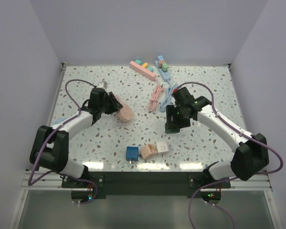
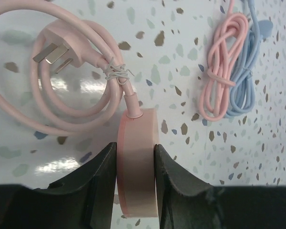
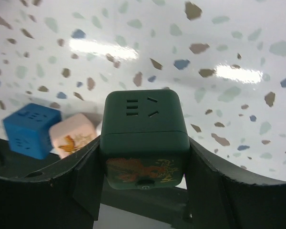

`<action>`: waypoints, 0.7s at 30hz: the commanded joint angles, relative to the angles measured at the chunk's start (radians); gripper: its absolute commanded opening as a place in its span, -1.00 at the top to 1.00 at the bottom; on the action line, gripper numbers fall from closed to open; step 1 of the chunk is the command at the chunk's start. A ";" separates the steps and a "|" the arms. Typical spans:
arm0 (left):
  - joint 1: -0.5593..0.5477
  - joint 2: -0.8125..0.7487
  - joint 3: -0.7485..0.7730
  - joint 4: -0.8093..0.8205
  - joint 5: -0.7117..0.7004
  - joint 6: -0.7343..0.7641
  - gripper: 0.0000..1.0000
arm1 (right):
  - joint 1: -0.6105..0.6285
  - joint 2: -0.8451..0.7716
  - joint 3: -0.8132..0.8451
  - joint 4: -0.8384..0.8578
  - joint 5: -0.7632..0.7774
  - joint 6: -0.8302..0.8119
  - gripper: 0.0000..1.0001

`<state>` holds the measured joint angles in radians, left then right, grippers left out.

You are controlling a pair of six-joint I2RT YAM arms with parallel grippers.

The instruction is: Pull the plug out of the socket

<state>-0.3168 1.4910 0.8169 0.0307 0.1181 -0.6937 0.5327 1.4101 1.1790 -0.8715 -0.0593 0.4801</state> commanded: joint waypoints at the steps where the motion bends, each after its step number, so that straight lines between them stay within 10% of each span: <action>1: 0.105 -0.078 0.016 0.035 0.034 0.031 1.00 | -0.004 -0.008 -0.053 -0.064 0.056 -0.038 1.00; 15: 0.643 -0.143 -0.054 -0.106 -0.024 0.141 1.00 | 0.004 0.026 -0.259 0.045 -0.188 -0.074 1.00; 21: 0.688 -0.118 -0.064 -0.152 -0.070 0.128 1.00 | 0.010 0.069 -0.262 0.022 -0.247 -0.106 0.98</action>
<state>0.3672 1.3720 0.7513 -0.1070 0.0742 -0.5884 0.5343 1.4612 0.9195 -0.8555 -0.2276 0.4114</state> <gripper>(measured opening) 0.385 0.623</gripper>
